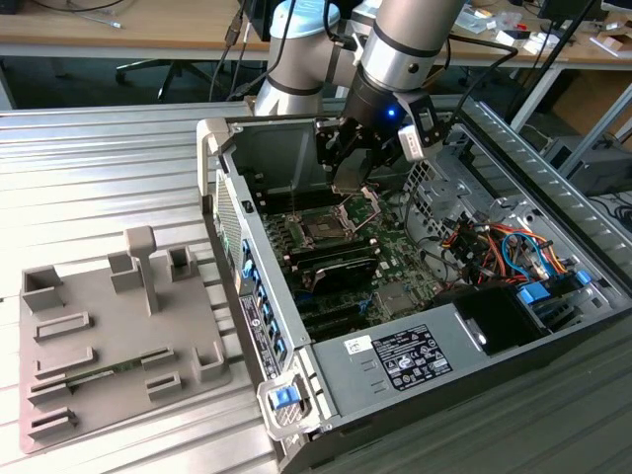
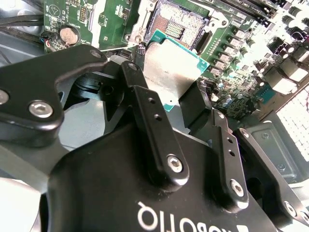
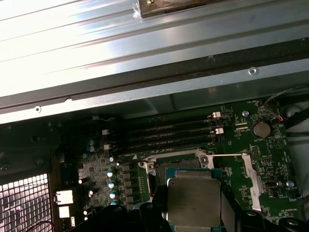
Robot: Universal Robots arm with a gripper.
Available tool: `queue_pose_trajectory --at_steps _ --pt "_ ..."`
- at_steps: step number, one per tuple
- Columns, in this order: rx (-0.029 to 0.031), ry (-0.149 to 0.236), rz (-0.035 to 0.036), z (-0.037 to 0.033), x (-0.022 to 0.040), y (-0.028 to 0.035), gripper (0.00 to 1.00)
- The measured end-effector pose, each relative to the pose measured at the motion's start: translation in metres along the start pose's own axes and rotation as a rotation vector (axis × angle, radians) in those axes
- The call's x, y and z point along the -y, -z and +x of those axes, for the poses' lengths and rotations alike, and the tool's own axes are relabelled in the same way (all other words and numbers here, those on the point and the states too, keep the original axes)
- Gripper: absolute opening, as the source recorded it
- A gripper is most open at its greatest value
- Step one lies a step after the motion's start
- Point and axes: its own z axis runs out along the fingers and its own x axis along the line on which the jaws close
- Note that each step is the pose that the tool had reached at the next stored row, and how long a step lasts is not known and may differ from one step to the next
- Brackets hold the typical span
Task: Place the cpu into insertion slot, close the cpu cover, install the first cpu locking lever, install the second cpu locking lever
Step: 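Place the cpu into insertion slot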
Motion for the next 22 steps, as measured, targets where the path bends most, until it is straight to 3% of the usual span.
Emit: queue_pose_trajectory --at_steps 22 --pt "0.0024 -0.026 -0.0005 0.0000 0.0001 -0.0007 0.55"
